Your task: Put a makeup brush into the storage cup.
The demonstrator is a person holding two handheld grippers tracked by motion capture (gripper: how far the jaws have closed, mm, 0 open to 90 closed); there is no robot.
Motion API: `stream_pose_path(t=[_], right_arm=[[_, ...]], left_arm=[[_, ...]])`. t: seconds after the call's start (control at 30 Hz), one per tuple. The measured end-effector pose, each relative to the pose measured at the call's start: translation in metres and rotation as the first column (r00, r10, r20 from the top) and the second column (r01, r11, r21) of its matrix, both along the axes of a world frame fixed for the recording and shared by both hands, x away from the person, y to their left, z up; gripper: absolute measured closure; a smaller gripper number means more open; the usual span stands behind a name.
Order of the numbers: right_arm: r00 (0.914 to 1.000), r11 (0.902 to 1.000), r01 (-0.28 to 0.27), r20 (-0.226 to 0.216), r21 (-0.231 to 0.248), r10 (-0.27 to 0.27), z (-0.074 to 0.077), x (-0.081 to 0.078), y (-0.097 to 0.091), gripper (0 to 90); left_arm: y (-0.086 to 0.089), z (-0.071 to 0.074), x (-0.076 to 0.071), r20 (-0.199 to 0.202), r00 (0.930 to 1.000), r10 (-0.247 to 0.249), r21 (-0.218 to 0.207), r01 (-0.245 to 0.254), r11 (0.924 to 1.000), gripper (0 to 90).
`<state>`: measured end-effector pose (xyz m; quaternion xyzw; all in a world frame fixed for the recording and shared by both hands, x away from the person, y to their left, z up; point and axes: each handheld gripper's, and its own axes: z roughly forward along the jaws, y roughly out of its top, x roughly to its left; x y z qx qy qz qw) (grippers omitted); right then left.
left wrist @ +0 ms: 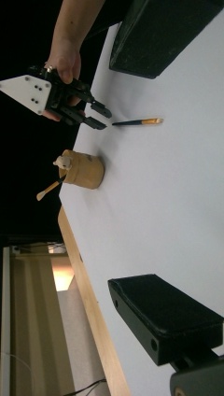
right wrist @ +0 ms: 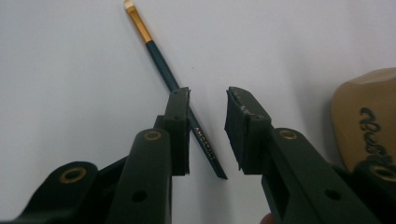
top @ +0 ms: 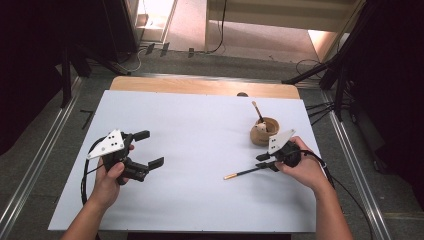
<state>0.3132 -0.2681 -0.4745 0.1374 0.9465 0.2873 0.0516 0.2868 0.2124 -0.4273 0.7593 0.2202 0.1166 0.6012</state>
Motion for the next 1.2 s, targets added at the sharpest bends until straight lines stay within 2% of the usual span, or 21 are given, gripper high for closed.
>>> stream_pose_path(t=[0.23, 0.37, 0.67, 0.83, 0.87, 0.97, 1.1, 1.2], right_arm=[[0.9978, 0.9969, -0.056, -0.037, -0.055, 0.054, -0.008, 0.003, 0.012, 72.5], [0.9961, 0.9933, -0.081, -0.041, -0.083, 0.077, -0.009, 0.004, 0.017, 72.5], [0.9927, 0.9837, -0.116, -0.048, -0.137, 0.111, -0.01, 0.004, 0.029, 73.3], [0.9919, 0.9795, -0.12, -0.06, -0.162, 0.112, -0.01, 0.003, 0.033, 74.3], [0.9905, 0.9783, -0.133, -0.056, -0.158, 0.126, -0.01, 0.004, 0.034, 74.4], [0.991, 0.9732, -0.13, -0.058, -0.19, 0.121, -0.008, 0.003, 0.037, 75.0], [0.9881, 0.9636, -0.151, -0.06, -0.22, 0.142, -0.008, 0.003, 0.044, 75.5], [0.9883, 0.961, -0.15, -0.061, -0.232, 0.14, -0.008, 0.003, 0.046, 76.2]], left_arm=[[0.0, 0.0, 0.0, 0.0, 1.0, 0.001, 0.001, -0.001, 1.0, 0.1], [0.0, 0.0, 0.0, 0.0, 1.0, -0.001, 0.004, 0.001, 1.0, 0.0], [0.001, 0.0, -0.002, 0.001, 1.0, 0.002, 0.0, -0.002, 1.0, 0.0], [0.002, 0.0, -0.003, -0.001, 1.0, 0.004, -0.001, -0.004, 1.0, 0.1], [0.002, 0.0, -0.003, -0.001, 1.0, 0.005, -0.001, -0.005, 1.0, 0.0], [0.002, 0.0, -0.003, 0.001, 1.0, 0.005, 0.0, -0.005, 1.0, 0.1], [0.003, 0.001, -0.004, 0.002, 1.0, 0.007, -0.001, -0.007, 1.0, 0.1], [0.003, 0.001, -0.004, 0.001, 1.0, 0.007, -0.003, -0.007, 1.0, 0.0]])
